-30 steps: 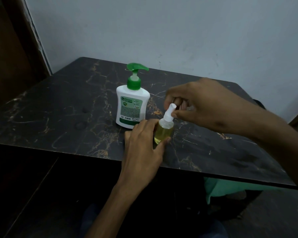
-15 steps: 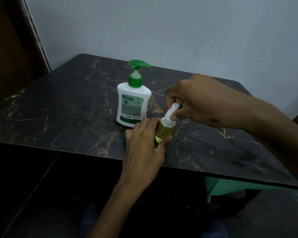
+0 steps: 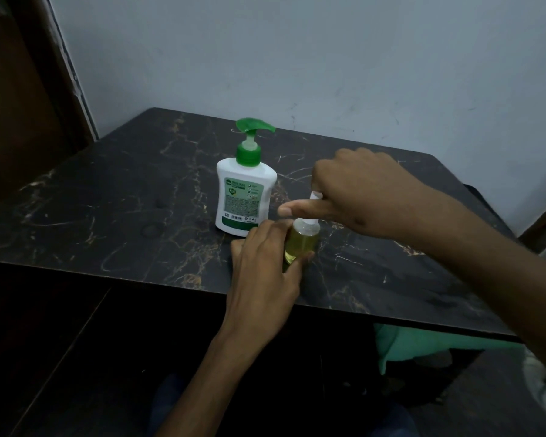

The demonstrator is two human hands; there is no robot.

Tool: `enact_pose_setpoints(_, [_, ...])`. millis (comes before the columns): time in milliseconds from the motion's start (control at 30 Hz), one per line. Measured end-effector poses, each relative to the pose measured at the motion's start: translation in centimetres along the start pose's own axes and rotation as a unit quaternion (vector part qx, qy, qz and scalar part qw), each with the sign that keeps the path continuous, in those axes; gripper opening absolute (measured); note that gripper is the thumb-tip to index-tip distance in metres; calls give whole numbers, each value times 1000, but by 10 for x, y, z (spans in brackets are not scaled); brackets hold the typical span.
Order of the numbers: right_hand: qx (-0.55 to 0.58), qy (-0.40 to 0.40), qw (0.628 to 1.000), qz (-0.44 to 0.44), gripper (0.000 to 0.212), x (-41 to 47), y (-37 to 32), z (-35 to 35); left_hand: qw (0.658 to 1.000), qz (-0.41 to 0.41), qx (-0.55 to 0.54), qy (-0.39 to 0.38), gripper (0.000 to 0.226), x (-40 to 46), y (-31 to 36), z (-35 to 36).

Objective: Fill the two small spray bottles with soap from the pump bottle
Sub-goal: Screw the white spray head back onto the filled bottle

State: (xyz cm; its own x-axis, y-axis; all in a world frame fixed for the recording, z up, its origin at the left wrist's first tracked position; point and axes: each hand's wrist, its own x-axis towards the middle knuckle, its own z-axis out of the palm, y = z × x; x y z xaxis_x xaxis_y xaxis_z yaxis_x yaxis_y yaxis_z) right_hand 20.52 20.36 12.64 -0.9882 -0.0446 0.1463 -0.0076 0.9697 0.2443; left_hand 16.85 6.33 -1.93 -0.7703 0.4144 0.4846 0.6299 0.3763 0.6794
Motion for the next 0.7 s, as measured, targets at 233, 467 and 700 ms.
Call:
enact_pose_setpoints(233, [105, -47, 990, -77, 27, 3, 13, -6, 1000, 1, 11, -2, 33, 0, -2, 1])
enact_pose_setpoints(467, [13, -2, 1000, -4, 53, 6, 8, 2, 1000, -2, 8, -5, 37, 0, -1, 1])
enact_pose_setpoints(700, [111, -43, 991, -59, 22, 2, 15, 0, 1000, 5, 7, -1, 34, 0, -1, 1])
